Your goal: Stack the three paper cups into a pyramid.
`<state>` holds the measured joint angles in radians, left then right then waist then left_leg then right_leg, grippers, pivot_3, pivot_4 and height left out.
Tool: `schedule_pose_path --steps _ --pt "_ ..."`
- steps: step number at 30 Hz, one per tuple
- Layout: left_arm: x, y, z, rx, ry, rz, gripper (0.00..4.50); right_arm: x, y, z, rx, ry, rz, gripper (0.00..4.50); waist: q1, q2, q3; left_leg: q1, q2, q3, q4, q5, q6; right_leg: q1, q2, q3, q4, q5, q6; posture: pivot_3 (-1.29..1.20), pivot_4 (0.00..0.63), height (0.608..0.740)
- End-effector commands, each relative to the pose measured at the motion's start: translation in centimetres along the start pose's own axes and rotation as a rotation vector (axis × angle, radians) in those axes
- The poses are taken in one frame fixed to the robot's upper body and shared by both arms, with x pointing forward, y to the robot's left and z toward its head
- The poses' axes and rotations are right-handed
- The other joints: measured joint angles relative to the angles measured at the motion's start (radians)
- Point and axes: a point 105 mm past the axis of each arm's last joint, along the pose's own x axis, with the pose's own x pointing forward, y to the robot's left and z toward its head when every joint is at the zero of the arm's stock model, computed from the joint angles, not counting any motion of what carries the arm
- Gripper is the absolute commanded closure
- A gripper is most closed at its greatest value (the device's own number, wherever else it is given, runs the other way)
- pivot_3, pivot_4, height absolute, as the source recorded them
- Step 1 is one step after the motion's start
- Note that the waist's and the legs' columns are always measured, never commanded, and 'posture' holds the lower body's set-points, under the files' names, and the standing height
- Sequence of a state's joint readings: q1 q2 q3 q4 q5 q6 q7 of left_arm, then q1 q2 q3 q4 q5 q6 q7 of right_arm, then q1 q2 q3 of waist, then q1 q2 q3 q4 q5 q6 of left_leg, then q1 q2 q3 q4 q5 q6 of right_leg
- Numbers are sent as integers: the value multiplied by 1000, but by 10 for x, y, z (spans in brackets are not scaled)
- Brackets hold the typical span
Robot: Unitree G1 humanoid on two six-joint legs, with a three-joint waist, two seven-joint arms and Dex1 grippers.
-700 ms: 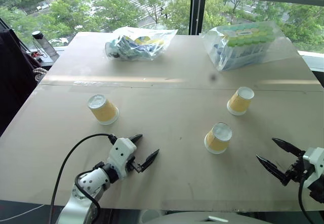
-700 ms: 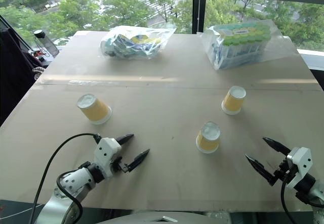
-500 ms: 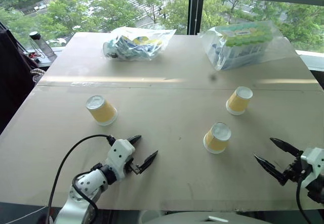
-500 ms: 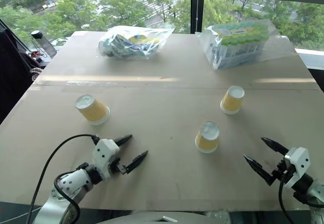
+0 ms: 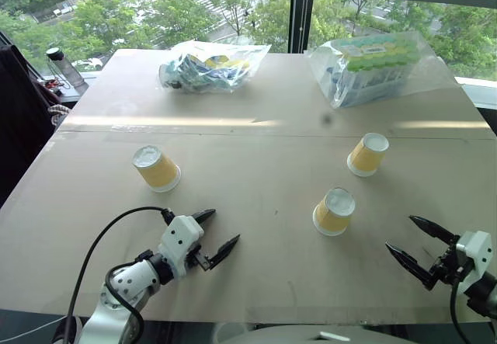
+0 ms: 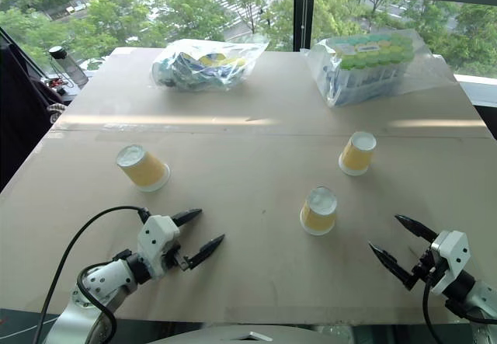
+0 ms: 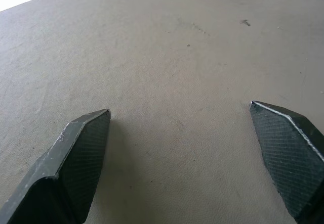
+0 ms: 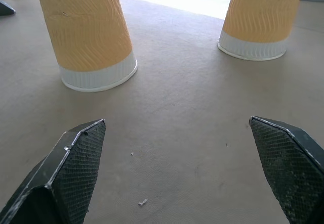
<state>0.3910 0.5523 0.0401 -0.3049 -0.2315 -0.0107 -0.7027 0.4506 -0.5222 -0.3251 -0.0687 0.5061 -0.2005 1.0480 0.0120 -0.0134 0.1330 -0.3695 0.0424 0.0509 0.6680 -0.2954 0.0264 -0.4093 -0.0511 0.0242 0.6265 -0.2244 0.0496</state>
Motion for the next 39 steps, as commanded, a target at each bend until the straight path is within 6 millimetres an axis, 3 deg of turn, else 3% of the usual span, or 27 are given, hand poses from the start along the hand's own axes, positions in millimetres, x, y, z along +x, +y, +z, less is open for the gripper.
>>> schedule_pose_path --steps 1,7,12,20,25,31,39 --pt "-4 0 -6 -4 27 7 12 -1 -4 11 -47 -26 1 0 0 0 0 0 0 0 0 0 0 0 0 0 0 0 0 0 150 740" --pt "-4 2 -4 0 14 13 12 1 -4 12 -50 -32 9 0 0 0 0 0 0 0 0 0 0 0 0 0 0 0 0 0 150 740" --pt "-6 -1 14 14 -77 -31 12 9 1 20 -56 -65 45 0 0 -1 1 0 0 0 0 0 0 0 0 0 0 0 0 0 150 740" --pt "-6 -15 74 96 -237 -352 12 41 20 41 -36 -113 151 0 2 -2 3 -2 0 -1 1 0 0 -1 0 -1 0 1 -1 0 150 740" --pt "-9 -19 96 138 -274 -491 12 62 36 50 -67 -131 239 0 0 -2 4 -4 0 -1 1 0 0 -2 0 -2 0 1 -1 0 150 740" --pt "-14 -21 109 184 -269 -605 12 84 48 61 -59 -183 304 0 0 -4 7 -5 -1 -1 2 0 0 -2 1 -3 0 1 -1 0 150 740" --pt "-15 -22 115 189 -280 -623 12 93 52 61 -54 -194 332 0 1 -4 7 -8 -1 -1 2 0 0 -2 1 -4 0 1 -1 0 150 740"
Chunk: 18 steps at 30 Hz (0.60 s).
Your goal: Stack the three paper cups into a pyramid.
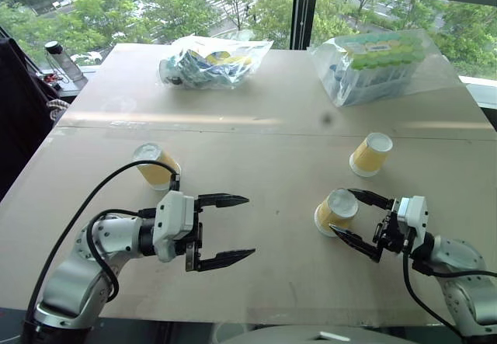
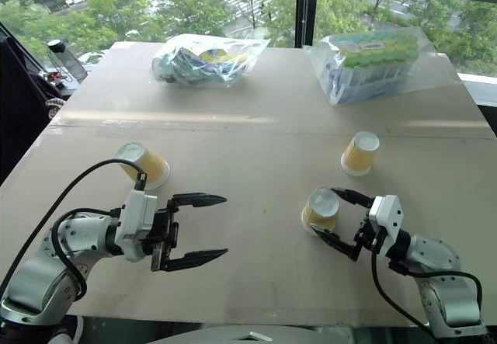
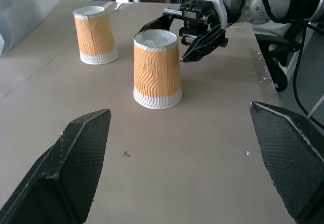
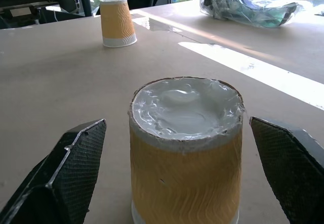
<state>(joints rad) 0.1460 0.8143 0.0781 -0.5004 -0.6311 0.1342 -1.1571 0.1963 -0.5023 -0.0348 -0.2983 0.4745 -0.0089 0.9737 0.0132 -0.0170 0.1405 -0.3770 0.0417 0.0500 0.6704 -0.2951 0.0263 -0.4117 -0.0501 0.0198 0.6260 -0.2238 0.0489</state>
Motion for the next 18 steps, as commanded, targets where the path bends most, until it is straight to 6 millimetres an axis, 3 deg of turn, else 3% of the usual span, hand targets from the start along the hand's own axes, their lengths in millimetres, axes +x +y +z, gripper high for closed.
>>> schedule_pose_path --steps 1,3,5,9,15,18 --pt "0 -1 13 48 -27 -10 12 4 0 7 -18 -35 11 0 0 0 0 0 0 0 0 0 0 0 0 0 0 0 0 0 150 740" --pt "1 -1 13 49 -29 -9 12 5 0 9 -18 -45 15 0 0 0 0 0 0 0 0 0 0 0 0 0 0 0 0 0 150 740" --pt "2 0 13 50 -33 -2 0 7 -1 11 -21 -55 16 523 0 0 0 0 0 0 0 0 0 0 0 0 0 0 0 0 150 740" --pt "4 1 11 56 -39 13 0 7 -2 9 -28 -42 28 2220 0 0 0 0 0 0 0 0 0 0 0 -1 0 0 0 0 150 740" --pt "3 7 13 41 -73 97 0 11 -7 11 -39 -52 27 2275 0 0 0 0 0 0 0 0 0 0 0 -1 0 0 0 0 150 740" --pt "-6 25 5 -20 -73 325 0 37 -15 18 -49 -81 21 2275 -10 -1 0 0 0 -1 1 0 0 0 0 0 1 0 0 0 150 740"
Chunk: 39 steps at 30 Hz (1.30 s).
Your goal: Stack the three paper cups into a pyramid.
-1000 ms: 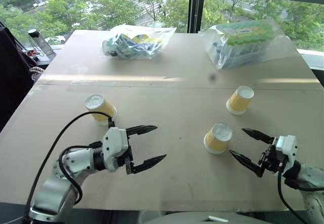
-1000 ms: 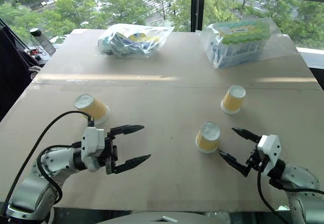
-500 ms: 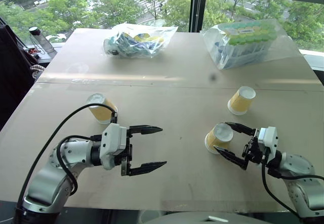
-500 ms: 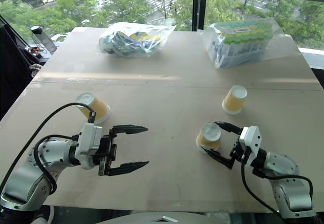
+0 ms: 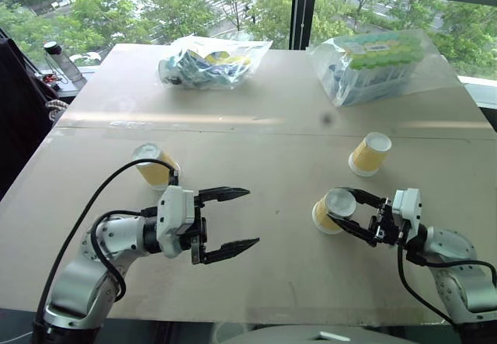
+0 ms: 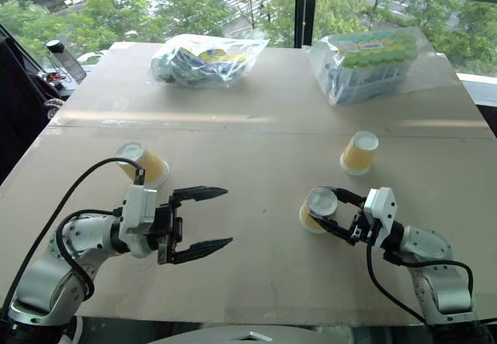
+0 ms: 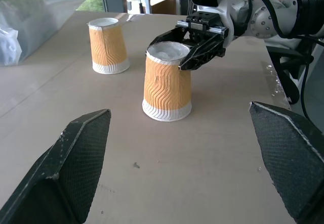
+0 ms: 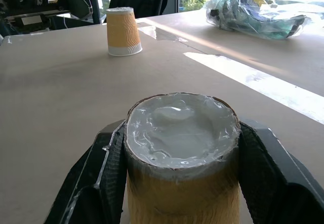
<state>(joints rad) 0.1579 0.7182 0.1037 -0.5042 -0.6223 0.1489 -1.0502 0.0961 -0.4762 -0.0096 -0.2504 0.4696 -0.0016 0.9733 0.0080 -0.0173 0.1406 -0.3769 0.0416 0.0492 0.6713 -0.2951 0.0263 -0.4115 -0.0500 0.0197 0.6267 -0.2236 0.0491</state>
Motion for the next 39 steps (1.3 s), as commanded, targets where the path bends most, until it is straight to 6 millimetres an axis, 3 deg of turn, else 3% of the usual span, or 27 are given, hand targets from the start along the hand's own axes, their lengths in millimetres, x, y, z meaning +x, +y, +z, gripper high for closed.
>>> schedule_pose_path --steps 1,10,14,17,19,27,30,35,39 --pt "-7 19 1 1 6 225 0 33 -13 9 -38 -24 -23 2275 -12 0 0 1 0 -1 0 0 0 0 0 0 0 0 0 0 150 740" --pt "-9 29 -7 -62 18 439 0 141 -46 20 -92 17 -72 2275 -17 0 1 -2 0 -1 0 1 -2 -2 1 -1 2 2 3 0 150 740" --pt "-9 31 -9 -64 20 469 0 160 -53 22 -35 27 -72 2275 -15 0 1 -4 0 -1 0 2 -3 -2 0 -3 1 3 3 0 150 740" --pt "-8 32 -9 -62 14 483 0 162 -52 18 -18 56 -45 832 -19 0 1 -4 0 -1 -1 2 -3 -2 -1 -3 0 3 4 0 150 740" --pt "-9 36 -5 -75 -22 514 0 160 -53 18 -22 60 -56 44 -20 0 1 -4 0 -1 -1 1 -2 -2 -1 -3 1 3 4 0 150 740" --pt "-3 36 -2 -66 -30 502 0 126 -61 23 -88 80 -116 44 -20 0 1 -3 -1 -2 -1 1 -2 -2 -1 -3 1 3 4 0 150 740" --pt "8 36 7 -43 -37 439 0 95 -58 31 -216 56 -138 44 -11 0 1 -4 -1 -2 -1 1 -2 -2 -1 -4 1 3 4 0 150 740" --pt "31 38 24 -2 -43 320 0 49 -84 64 -331 -90 -423 44 -16 0 1 -3 -1 -2 0 1 -2 -2 0 -3 1 3 4 0 150 740" --pt "46 33 33 -3 -38 226 0 17 -101 64 -360 -48 -578 44 -20 0 1 -3 -1 -2 0 1 -2 -2 0 -1 1 3 4 0 150 740"
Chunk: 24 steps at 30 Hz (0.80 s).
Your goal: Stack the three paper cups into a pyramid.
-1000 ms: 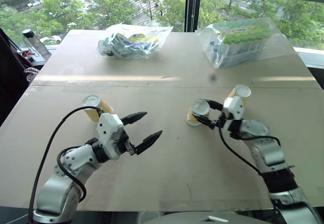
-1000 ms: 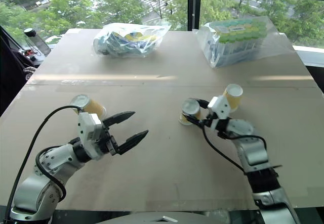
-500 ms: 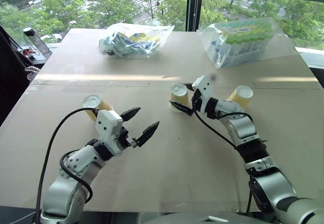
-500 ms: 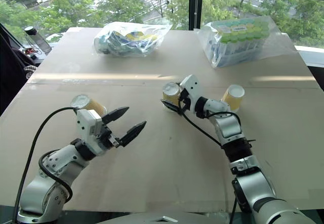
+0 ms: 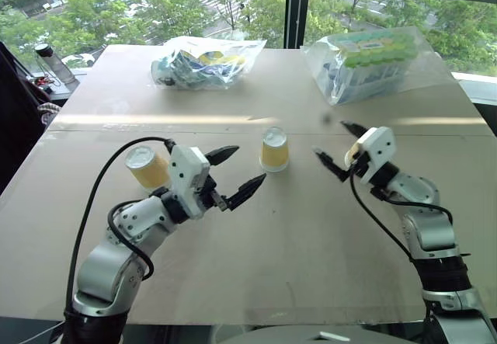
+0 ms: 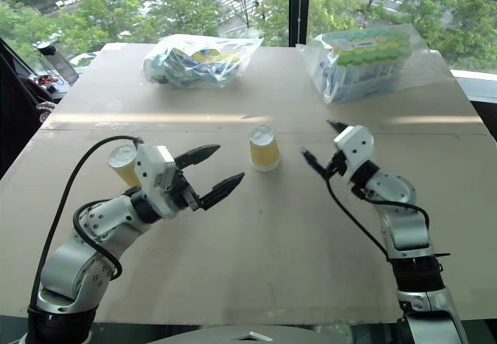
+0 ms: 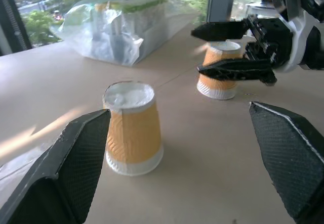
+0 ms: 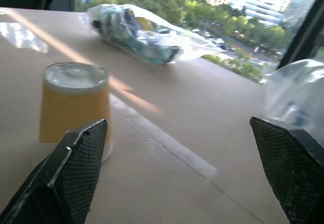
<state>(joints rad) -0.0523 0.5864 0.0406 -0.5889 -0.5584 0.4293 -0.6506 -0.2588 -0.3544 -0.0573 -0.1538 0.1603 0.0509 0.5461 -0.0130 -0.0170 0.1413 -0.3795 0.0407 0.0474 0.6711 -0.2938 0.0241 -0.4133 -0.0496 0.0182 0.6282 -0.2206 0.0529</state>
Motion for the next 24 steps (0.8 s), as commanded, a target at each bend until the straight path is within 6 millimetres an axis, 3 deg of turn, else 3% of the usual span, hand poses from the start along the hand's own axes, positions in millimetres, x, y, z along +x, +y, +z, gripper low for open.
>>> schedule_pose_path --steps 1,8,14,21,24 --pt "11 -16 15 16 -19 -107 0 -18 -27 6 -36 4 -153 44 1 0 0 0 0 -1 0 0 0 0 0 -1 0 0 0 0 150 740" --pt "19 -19 19 14 -8 -164 0 -22 -36 -22 189 91 -270 44 -3 0 0 0 0 0 0 0 0 0 1 0 0 0 0 0 150 740" --pt "18 -19 21 17 -8 -166 0 -24 -40 -38 283 150 -322 44 2 0 0 -1 0 0 0 0 0 0 0 0 -1 0 0 0 150 740" --pt "15 -21 22 29 -14 -174 0 -26 -38 -41 300 164 -315 44 1 0 0 0 0 0 0 0 0 0 0 0 -1 0 0 0 150 740" --pt "16 -22 26 36 -37 -181 0 -27 -38 -40 298 160 -321 915 1 0 0 0 0 0 0 0 0 0 0 0 -1 0 0 0 150 740"
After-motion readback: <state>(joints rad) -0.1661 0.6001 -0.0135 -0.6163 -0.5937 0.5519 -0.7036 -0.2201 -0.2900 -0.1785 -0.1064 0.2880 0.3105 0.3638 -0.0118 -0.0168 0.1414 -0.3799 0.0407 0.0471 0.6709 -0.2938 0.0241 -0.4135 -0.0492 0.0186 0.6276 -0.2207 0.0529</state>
